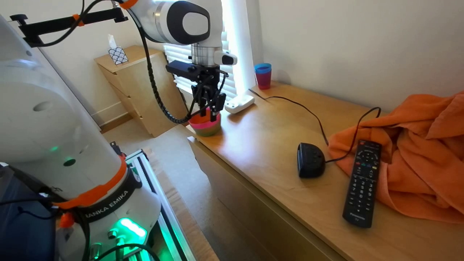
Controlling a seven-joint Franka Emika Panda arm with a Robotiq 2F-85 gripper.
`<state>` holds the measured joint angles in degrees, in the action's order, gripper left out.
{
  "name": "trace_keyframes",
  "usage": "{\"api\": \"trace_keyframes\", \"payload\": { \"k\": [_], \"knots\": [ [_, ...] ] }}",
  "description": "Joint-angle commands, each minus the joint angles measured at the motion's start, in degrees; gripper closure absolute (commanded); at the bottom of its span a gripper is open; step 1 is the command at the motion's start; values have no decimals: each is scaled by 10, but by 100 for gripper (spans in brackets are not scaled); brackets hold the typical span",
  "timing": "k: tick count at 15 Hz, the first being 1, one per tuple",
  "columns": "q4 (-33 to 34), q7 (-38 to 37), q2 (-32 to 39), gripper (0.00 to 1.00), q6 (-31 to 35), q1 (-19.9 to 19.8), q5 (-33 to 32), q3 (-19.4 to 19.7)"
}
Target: Remove the pink bowl from the green bowl and put it on the table
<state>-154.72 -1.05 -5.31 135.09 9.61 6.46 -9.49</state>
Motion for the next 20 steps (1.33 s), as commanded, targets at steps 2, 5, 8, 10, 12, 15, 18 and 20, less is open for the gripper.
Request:
{"api": "trace_keyframes", "payload": {
  "k": [2,5,8,10,12,15,18,20],
  "knots": [
    [12,-43,25,51,1,0,-8,-3],
    [16,-40,36,65,3,-1,1,0],
    [18,-42,37,96,0,-2,1,1],
    [18,-46,32,100,-3,-4,-1,3],
    [14,-46,22,100,-7,-7,-2,5],
    [1,-18,-9,99,-13,-14,15,15],
    [-16,56,-56,99,-14,-23,62,38],
    [-20,98,-77,99,-19,-28,91,58]
  ]
}}
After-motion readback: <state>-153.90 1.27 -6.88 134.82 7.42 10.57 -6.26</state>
